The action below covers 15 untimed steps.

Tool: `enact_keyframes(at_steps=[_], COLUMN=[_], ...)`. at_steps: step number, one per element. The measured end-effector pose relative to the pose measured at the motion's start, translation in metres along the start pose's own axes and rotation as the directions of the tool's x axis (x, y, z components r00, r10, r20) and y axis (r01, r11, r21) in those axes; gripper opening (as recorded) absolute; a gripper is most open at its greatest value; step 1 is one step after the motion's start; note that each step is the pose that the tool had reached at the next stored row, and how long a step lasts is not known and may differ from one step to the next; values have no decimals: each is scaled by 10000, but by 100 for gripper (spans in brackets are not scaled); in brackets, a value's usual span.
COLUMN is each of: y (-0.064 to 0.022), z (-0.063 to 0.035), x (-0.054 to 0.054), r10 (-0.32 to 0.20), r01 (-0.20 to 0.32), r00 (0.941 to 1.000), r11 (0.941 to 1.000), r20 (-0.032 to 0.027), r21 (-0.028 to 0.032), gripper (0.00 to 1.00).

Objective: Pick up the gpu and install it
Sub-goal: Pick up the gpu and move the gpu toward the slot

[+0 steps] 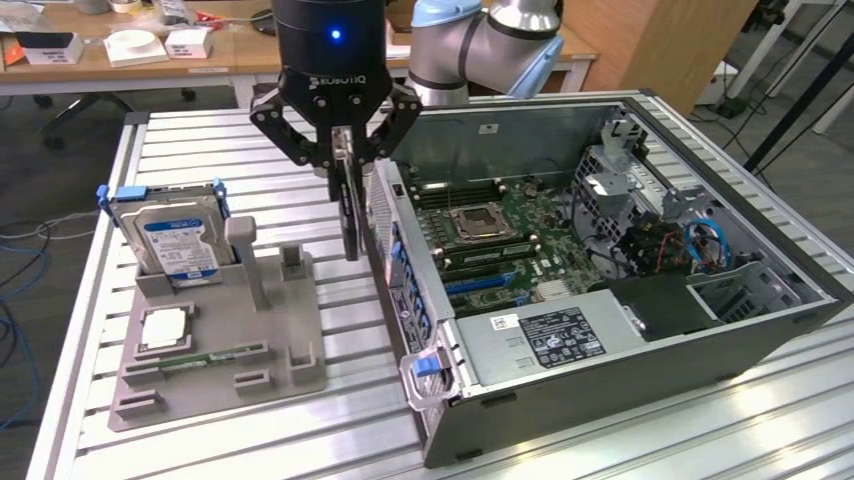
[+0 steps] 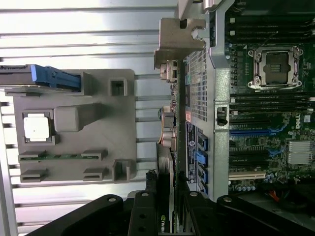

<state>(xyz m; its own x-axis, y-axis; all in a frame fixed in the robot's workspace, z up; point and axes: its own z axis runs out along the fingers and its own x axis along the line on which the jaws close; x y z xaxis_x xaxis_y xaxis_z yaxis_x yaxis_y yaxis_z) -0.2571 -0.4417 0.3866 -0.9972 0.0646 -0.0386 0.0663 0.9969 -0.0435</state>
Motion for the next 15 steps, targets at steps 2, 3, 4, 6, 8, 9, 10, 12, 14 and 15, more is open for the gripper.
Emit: enact_keyframes(at_steps=[2, 3, 4, 6, 8, 9, 10, 12, 14, 15], y=[0, 0, 0, 1, 1, 0, -1, -2, -5, -6], z=[0, 0, 0, 0, -3, -13, -30, -68, -125, -157], x=[-6, -6, -6, -7, -7, -8, -8, -10, -12, -13], r10=[1, 1, 2, 1, 0, 0, 0, -1, -1, -1], r01=[-1, -1, -2, -1, 0, 0, 0, 1, 1, 2], r00=[10000, 10000, 10000, 10000, 10000, 10000, 10000, 10000, 10000, 10000], r11=[10000, 10000, 10000, 10000, 10000, 10000, 10000, 10000, 10000, 10000], r20=[-1, -1, -1, -1, -1, -1, -3, -18, -36, -44], r21=[1, 0, 0, 1, 0, 2, 1, 2, 3, 3], gripper=[26, 26, 26, 26, 26, 26, 26, 26, 26, 26])
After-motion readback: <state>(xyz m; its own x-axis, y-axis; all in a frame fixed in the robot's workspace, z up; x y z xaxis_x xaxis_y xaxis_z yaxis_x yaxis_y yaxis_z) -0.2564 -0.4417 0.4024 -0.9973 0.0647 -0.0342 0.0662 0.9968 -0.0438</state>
